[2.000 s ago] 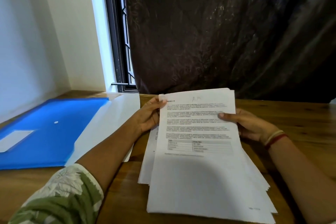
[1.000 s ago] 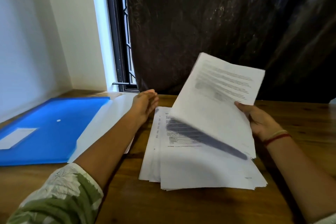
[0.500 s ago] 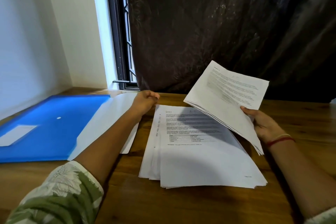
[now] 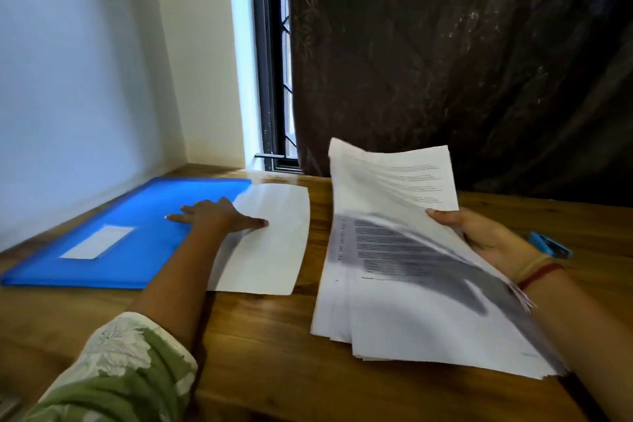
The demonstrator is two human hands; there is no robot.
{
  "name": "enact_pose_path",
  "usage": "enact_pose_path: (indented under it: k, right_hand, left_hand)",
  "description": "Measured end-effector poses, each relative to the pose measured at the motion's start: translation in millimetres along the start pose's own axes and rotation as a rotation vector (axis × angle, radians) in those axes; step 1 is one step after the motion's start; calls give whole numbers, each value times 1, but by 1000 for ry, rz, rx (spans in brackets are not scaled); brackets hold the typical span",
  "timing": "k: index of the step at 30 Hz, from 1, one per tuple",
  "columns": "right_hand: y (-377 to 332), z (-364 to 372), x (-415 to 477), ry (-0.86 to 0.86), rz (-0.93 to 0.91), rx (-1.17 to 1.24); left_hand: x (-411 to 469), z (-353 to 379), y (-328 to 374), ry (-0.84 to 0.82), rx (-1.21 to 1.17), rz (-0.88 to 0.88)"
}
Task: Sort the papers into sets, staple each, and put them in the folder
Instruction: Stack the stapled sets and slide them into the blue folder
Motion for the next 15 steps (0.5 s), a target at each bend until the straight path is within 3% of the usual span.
enact_pose_path:
  k: [4,15]
  right_hand:
    - [15,34,5,0,-36,-156]
    - [25,109,51,-46,-66,-537]
  left_hand:
    - [6,11,-13,-23,-108,54]
    - [6,-9,-6,130,-15,252]
Point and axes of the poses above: each hand's wrist, its own x-axis towards the middle knuckle, its own z-axis out of the palm, y = z × x, the point moved 4 cm from there along x, towards the middle knuckle, and after that the axes turned 14 degrees about y, right-handed, at the moved point
